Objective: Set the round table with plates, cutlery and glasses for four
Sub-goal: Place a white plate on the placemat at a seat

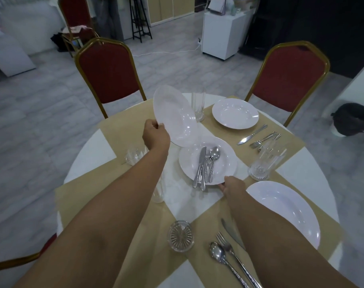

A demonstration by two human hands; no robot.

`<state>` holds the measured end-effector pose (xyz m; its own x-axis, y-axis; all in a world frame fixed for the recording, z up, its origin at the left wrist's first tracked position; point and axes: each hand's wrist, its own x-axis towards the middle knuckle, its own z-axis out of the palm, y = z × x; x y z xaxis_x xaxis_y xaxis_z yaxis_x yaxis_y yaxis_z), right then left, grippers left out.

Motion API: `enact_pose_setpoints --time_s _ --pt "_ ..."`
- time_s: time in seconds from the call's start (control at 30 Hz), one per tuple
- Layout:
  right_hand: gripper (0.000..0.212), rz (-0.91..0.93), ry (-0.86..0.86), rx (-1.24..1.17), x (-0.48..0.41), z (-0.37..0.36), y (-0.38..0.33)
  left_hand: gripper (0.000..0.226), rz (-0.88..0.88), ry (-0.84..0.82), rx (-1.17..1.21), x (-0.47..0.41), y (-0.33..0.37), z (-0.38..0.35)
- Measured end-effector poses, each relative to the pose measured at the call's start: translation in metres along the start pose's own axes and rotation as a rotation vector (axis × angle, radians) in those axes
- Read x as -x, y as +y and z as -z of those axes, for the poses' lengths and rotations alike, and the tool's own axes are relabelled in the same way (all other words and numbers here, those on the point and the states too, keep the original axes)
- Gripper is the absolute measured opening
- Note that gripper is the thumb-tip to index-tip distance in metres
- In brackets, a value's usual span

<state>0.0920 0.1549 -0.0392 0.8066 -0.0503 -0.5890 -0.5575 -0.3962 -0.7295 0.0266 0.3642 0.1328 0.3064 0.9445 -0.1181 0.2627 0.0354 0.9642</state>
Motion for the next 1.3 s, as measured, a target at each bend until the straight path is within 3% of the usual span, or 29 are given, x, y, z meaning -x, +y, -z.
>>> enact_pose_setpoints --time_s 0.03,0.1,0.17,0.23,0.27,0.3,0.4,0.57,0.63,0.77,0.9,1.07,1.17,1.3 --pt "0.032 -0.101 0.001 -0.09 0.002 0.0 -0.003 0.004 0.005 -0.014 0.008 0.0 -0.001 0.001" --pt "0.036 -0.108 -0.01 -0.026 0.013 0.002 -0.008 0.006 0.022 -0.051 0.036 -0.002 -0.003 0.003" --pt "0.038 0.001 0.032 0.06 0.025 0.007 -0.017 0.009 0.047 -0.095 0.058 -0.001 -0.003 0.007" --pt "0.015 -0.003 0.118 -0.148 0.04 0.009 -0.034 0.009 0.061 -0.138 0.059 0.003 -0.001 0.012" --pt "0.016 -0.012 0.188 -0.088 0.052 0.009 -0.042 0.009 0.066 -0.162 0.069 0.006 0.0 0.015" --pt "0.03 0.035 0.246 -0.025 0.052 0.006 -0.048 0.008 0.07 -0.191 0.079 0.008 0.001 0.018" --pt "0.044 0.166 0.159 -0.05 0.071 -0.003 -0.074 0.011 0.034 -0.277 0.048 0.016 0.007 0.028" --pt "0.025 0.18 0.038 -0.367 0.095 -0.017 -0.096 0.017 -0.087 -0.408 -0.015 0.026 0.013 0.048" --pt "0.028 0.171 0.029 -0.463 0.107 -0.017 -0.095 0.018 -0.136 -0.435 -0.04 0.029 0.01 0.06" --pt "0.033 0.164 0.089 -0.571 0.142 -0.024 -0.078 0.012 -0.243 -0.476 -0.09 0.041 -0.001 0.094" --pt "0.035 0.103 0.184 -0.644 0.182 -0.043 -0.041 0.032 -0.316 -0.561 -0.133 0.051 -0.022 0.134" --pt "0.04 0.048 0.299 -0.747 0.231 -0.069 0.014 0.046 -0.334 -0.793 -0.089 0.067 -0.048 0.193" --pt "0.038 0.033 0.359 -0.741 0.261 -0.076 0.045 0.052 -0.281 -0.924 -0.027 0.078 -0.063 0.232" --pt "0.014 0.029 0.394 -0.684 0.294 -0.084 0.082 0.055 -0.144 -0.961 0.064 0.086 -0.094 0.278"
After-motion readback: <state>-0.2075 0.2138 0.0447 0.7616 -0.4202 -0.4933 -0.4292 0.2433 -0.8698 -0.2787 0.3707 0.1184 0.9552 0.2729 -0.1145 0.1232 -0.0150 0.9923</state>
